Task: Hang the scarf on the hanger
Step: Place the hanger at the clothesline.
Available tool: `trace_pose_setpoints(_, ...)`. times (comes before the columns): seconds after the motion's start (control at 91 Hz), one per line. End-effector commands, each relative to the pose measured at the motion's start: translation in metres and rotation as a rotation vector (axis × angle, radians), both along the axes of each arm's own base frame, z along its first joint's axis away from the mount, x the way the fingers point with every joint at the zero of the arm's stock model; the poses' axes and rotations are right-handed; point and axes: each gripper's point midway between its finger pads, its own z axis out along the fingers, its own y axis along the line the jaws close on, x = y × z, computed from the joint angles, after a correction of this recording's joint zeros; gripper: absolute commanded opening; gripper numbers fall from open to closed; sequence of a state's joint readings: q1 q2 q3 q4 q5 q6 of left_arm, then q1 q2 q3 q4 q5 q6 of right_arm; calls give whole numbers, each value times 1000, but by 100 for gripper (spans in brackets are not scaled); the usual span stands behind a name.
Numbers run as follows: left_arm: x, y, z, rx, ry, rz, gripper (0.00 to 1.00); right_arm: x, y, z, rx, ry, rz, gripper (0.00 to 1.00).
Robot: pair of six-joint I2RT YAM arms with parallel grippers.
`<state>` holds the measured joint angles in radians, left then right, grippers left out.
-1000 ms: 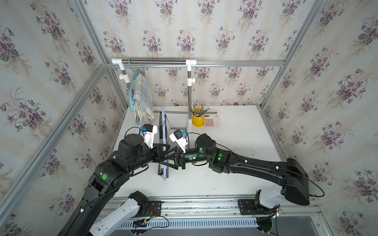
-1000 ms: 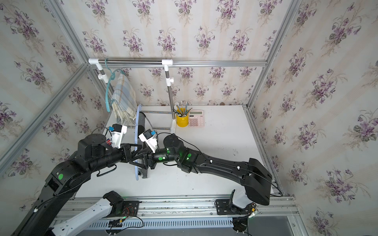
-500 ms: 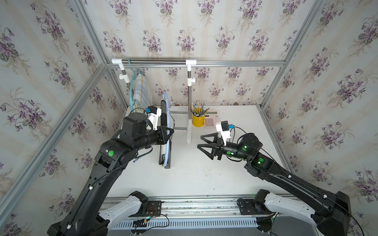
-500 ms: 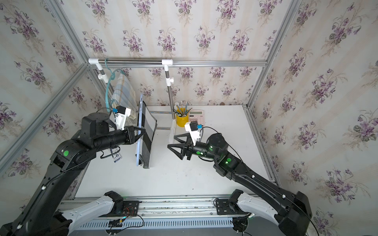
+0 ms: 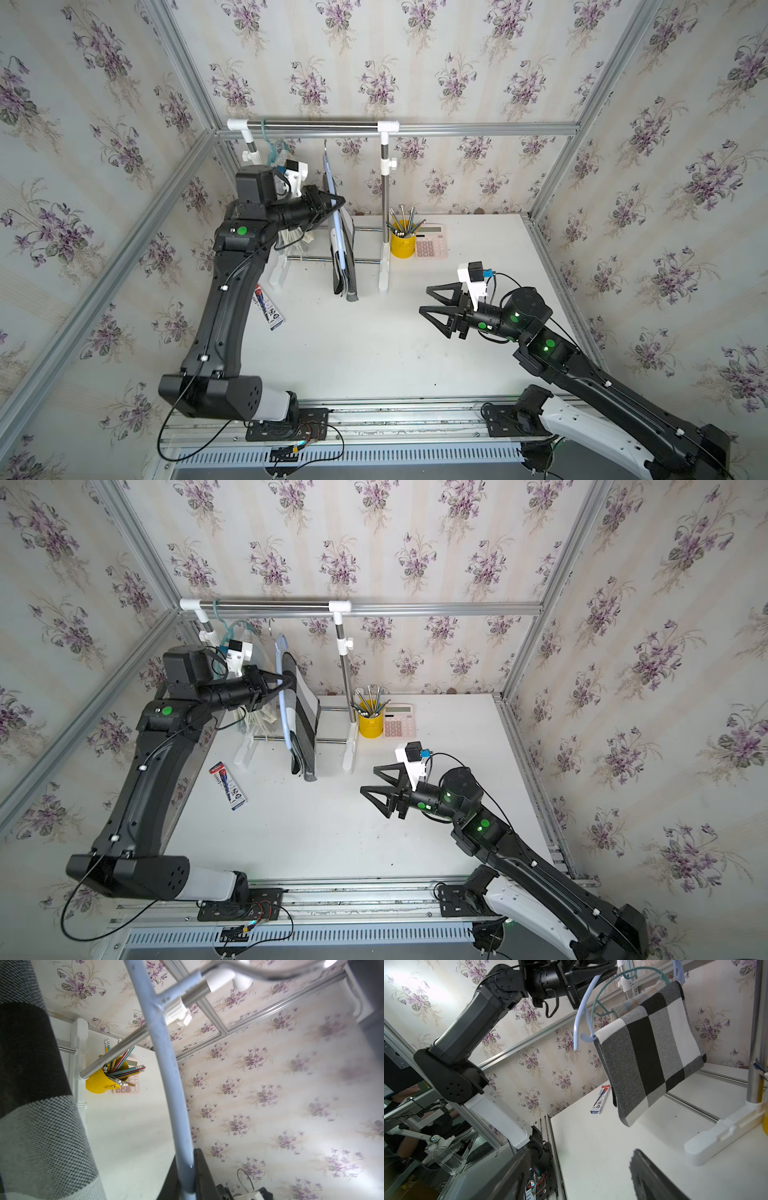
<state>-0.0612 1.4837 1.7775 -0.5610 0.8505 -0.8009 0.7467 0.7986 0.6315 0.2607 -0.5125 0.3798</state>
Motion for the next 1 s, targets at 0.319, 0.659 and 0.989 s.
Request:
trace_pose_setpoints(0.319,81,17,47,-91,-104,16,0,10,2,-26,-82,27,-29,78)
trace_pose_setpoints(0.659,114,24,34,-69,-27,73,0,7,1,-14,-46,27,-24,78)
trace_pose_setpoints(0.989,119,22,-6,-22,55,111,0,8,0,-13,-44,35,-30,77)
